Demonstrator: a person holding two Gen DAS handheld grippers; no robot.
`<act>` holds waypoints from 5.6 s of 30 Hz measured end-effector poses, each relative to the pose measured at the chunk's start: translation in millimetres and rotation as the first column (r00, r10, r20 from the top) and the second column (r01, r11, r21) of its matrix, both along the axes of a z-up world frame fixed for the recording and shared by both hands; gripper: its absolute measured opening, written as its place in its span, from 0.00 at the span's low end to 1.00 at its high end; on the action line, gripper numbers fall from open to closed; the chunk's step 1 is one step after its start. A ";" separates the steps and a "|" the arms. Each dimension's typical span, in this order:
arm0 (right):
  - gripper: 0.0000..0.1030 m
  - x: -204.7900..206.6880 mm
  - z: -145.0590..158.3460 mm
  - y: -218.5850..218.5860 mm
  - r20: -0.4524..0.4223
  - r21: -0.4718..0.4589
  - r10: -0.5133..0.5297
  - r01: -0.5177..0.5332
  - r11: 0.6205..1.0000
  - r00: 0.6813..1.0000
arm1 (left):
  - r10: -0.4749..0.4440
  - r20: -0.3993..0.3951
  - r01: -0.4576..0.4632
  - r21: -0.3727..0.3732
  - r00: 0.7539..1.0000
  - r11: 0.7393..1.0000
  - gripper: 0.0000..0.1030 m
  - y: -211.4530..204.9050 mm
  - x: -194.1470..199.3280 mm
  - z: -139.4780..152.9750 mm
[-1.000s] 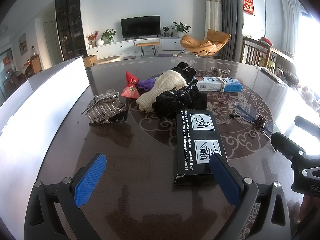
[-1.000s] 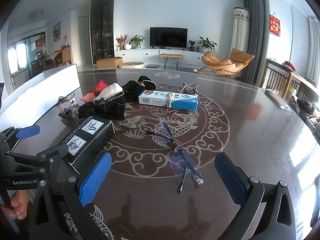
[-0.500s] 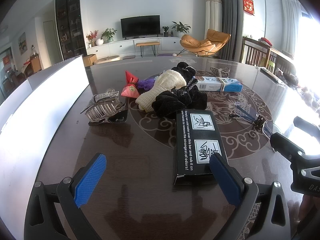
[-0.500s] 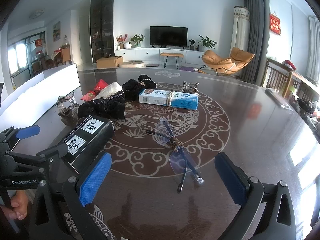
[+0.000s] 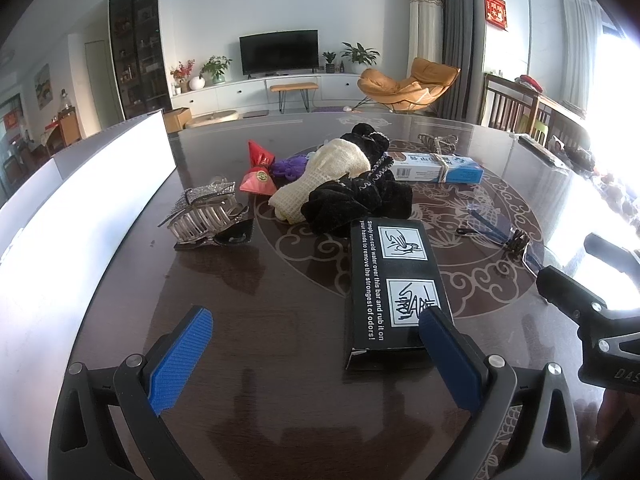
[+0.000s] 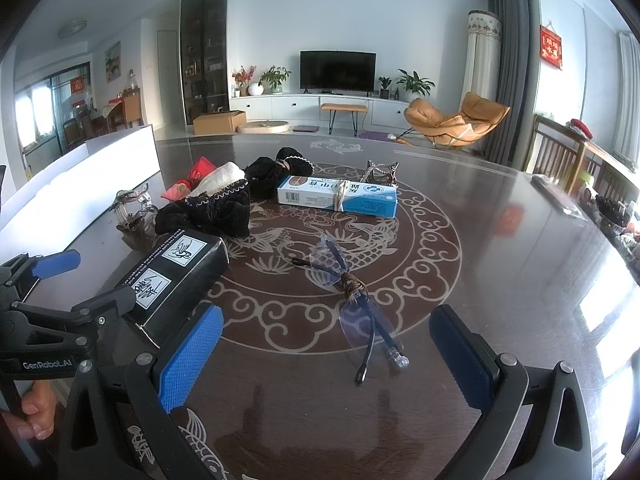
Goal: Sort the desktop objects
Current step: 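Move the left tool toward the black soap-bar box, then close the left gripper on the black soap-bar box, then lift the box with the left gripper while the right gripper grasps the clear glasses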
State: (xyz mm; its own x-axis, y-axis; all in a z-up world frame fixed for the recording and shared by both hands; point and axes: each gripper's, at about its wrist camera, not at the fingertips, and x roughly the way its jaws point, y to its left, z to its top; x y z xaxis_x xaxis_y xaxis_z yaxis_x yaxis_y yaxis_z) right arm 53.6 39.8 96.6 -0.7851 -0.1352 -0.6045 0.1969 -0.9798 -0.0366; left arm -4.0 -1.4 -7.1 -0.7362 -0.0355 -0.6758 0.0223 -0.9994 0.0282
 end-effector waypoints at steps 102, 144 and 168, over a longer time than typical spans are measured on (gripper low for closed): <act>1.00 -28.8 -18.4 22.4 0.166 -0.078 -0.113 0.127 0.989 0.980 | -0.121 0.250 0.118 0.028 0.961 0.993 1.00 42.0 -71.8 -24.2; 1.00 -29.0 -18.6 21.9 0.175 -0.068 -0.121 0.134 0.989 0.977 | -0.009 0.177 0.004 0.026 0.984 1.000 0.57 -49.1 -13.6 -20.4; 1.00 -100.7 -39.2 6.7 0.350 0.048 0.187 -0.216 0.975 0.918 | 0.000 0.164 -0.004 0.027 0.986 1.000 0.57 -52.3 -12.9 -22.3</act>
State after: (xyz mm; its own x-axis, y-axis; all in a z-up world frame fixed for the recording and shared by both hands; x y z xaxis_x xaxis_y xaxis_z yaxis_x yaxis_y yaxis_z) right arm -47.1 46.5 57.5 -0.4909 -0.2059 -0.8465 0.4048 -0.9143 -0.0124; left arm -16.9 -53.7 -29.4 -0.6152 -0.0171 -0.7882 0.0215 -0.9998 0.0049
